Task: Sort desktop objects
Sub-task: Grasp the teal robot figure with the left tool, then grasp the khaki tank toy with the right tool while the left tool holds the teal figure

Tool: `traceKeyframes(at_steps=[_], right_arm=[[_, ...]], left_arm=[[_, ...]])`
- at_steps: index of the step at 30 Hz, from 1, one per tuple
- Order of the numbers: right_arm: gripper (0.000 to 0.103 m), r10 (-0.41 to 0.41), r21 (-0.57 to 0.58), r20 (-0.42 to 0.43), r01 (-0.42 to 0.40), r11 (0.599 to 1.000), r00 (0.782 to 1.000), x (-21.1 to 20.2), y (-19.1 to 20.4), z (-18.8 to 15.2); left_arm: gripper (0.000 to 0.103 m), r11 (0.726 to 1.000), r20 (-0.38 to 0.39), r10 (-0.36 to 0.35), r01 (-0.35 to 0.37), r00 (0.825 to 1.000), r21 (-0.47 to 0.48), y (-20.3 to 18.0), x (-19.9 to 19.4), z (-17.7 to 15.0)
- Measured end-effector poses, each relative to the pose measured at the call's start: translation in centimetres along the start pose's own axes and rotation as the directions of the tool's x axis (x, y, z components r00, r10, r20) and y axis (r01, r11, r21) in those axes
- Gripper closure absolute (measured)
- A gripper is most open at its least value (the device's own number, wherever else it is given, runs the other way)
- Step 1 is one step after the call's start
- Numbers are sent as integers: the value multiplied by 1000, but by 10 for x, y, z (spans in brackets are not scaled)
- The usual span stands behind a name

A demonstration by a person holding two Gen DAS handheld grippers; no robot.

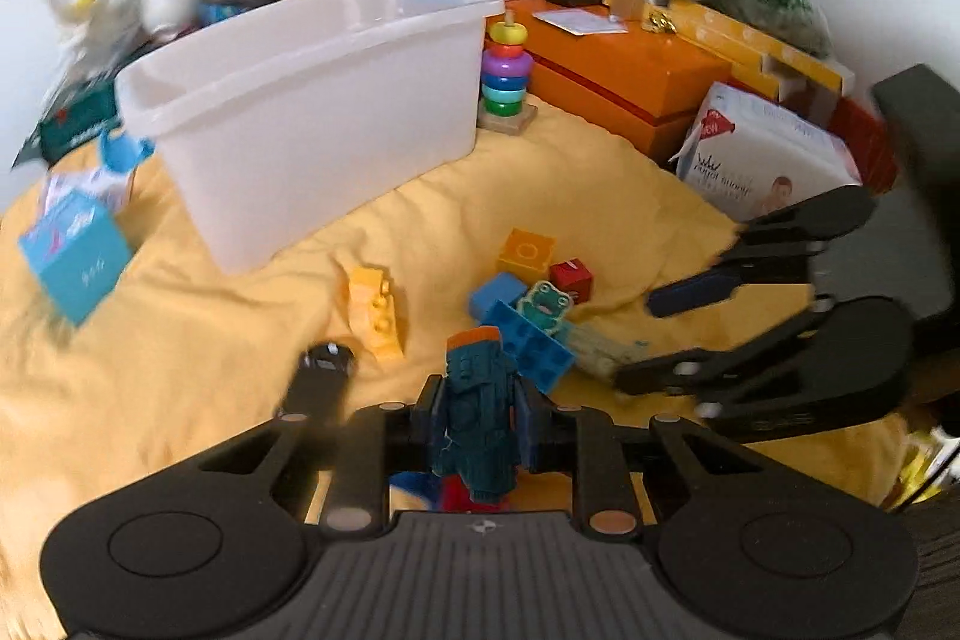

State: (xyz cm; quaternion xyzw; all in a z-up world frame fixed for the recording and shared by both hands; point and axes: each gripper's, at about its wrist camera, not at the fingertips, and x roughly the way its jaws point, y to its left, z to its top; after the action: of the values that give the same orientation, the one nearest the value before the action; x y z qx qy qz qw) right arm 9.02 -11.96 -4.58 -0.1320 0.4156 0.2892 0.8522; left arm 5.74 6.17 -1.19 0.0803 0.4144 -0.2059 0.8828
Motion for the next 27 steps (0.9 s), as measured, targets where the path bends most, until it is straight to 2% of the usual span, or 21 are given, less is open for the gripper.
traceKeyframes(at_steps=[3,4,5,7,9,12,16,17,19,21,24,26,27], right_arm=[[51,32,-49,1,-32,998,999,9,6,7],[55,42,-67,-14,-43,997,999,15,9,7],[65,45,-80,-41,-48,996,998,21,11,7],[65,31,-106,-51,-37,994,998,23,13,3],[66,25,-130,-39,-30,991,999,12,12,-2],[65,42,-140,-65,-50,989,997,-1,3,-14],[64,78,-142,-89,-90,986,993,-11,-6,-27],[63,90,-142,-94,-103,984,991,-11,-6,-30],[59,88,-140,-98,-101,985,991,-12,-7,-32],[59,88,-140,-90,-100,985,992,-14,-7,-34],[58,87,-134,-79,-97,986,993,-14,-8,-36],[58,87,-125,-81,-96,987,993,-10,-8,-36],[58,86,-128,-77,-95,987,993,-8,-7,-35]], left_arm=[[76,1000,-11,9,-9,1000,-14,-12,0,-4],[76,1000,-20,2,-3,1000,-26,-16,1,-7],[76,999,-28,-11,10,1000,-39,-19,2,-8],[76,998,-44,-38,36,998,-54,-29,4,-14],[76,998,-68,-50,48,996,-26,-44,9,-19],[76,997,-87,-12,18,996,69,-68,18,-27],[75,995,-97,50,-41,994,89,-81,25,-34],[73,996,-91,51,-44,994,82,-82,24,-35],[56,995,-88,68,-62,994,77,-82,22,-36],[54,993,-88,96,-90,991,77,-83,22,-38],[54,992,-109,112,-106,988,62,-80,27,-43],[56,996,-122,88,-85,989,28,-76,33,-46],[68,998,-120,68,-68,990,10,-74,34,-46]])
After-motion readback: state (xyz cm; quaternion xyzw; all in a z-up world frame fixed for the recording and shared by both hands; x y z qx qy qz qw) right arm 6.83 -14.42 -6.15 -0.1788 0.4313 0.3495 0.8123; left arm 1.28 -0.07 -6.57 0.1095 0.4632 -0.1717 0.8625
